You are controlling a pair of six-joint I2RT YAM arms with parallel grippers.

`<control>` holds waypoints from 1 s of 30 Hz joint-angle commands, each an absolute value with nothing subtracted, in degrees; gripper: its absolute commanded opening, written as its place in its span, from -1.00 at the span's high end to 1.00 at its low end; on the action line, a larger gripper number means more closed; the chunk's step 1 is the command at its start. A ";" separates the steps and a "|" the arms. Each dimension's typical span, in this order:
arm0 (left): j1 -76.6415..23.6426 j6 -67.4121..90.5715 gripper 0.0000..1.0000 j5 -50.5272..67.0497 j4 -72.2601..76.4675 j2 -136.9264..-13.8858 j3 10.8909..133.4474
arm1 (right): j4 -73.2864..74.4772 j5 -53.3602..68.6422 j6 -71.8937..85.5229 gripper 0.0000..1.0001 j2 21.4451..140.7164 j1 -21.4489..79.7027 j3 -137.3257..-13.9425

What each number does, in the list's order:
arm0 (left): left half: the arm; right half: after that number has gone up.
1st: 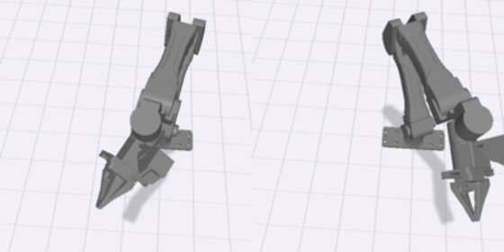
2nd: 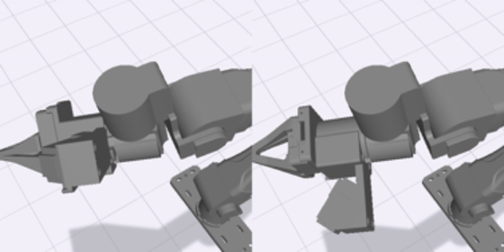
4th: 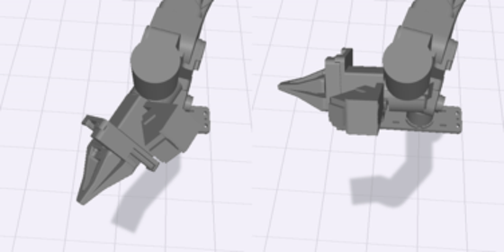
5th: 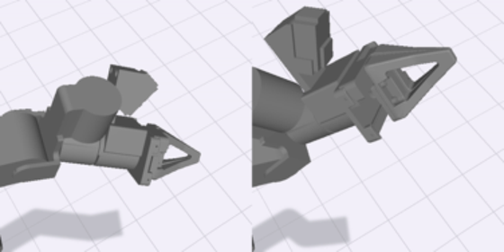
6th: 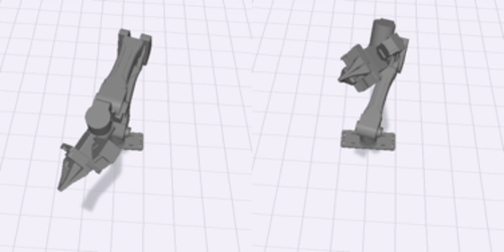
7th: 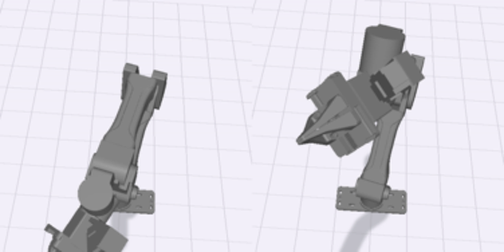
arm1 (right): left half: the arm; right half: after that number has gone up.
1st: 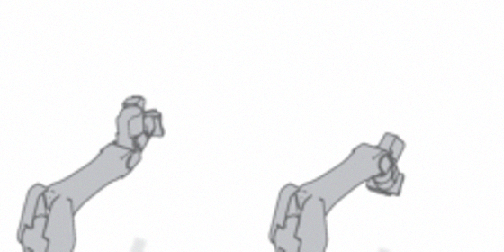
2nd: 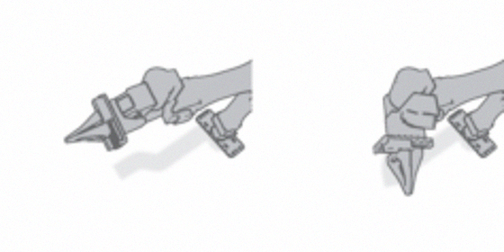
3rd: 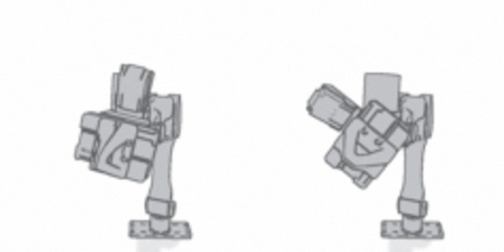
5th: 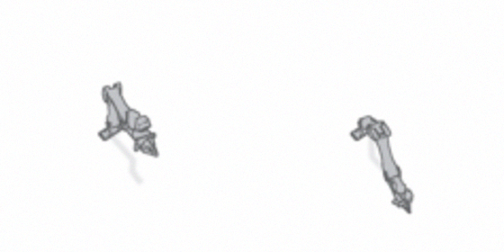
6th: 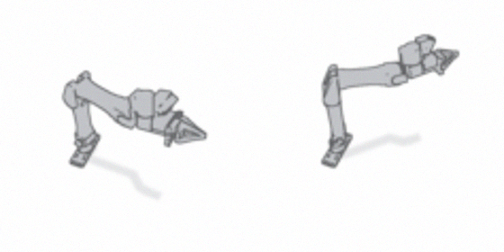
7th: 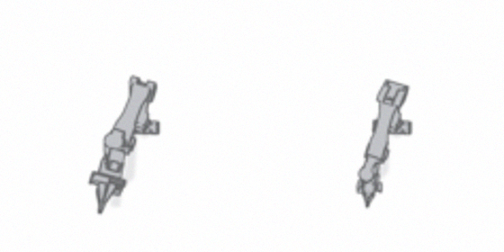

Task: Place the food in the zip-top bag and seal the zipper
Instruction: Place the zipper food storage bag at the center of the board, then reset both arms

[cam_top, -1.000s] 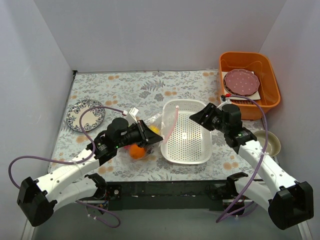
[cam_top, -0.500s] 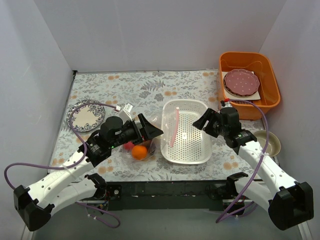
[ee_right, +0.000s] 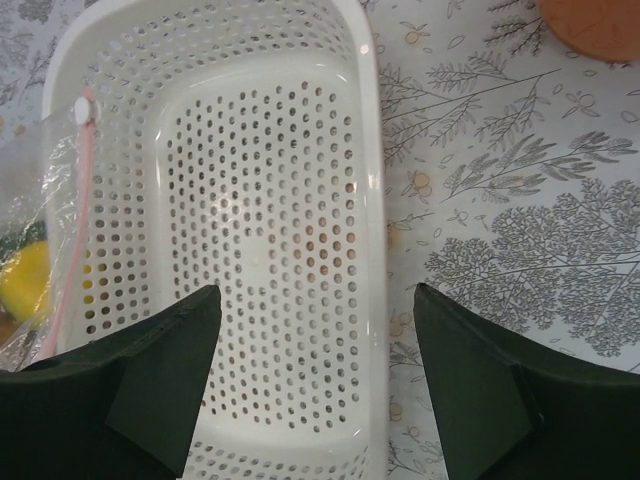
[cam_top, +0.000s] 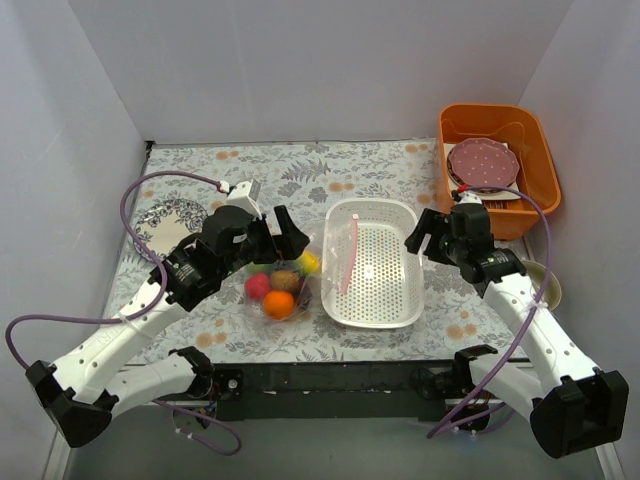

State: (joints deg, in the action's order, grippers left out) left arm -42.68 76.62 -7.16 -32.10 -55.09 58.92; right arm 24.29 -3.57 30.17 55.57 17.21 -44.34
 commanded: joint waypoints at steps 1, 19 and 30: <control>-40.35 71.81 -0.96 -10.72 -35.24 -55.72 61.08 | 27.33 -7.03 24.00 -0.70 56.60 15.65 -48.34; -9.23 70.49 -0.96 11.95 -32.88 -58.62 63.28 | 27.07 0.88 16.26 -0.79 56.60 12.04 -45.62; -9.23 69.52 -0.97 8.35 -32.70 -54.67 60.47 | 26.46 1.23 16.35 -0.79 57.13 11.87 -44.91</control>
State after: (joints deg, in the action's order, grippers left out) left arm -9.39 70.28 8.99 -33.80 -56.84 60.86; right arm 28.14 0.30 17.50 56.73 12.19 -45.10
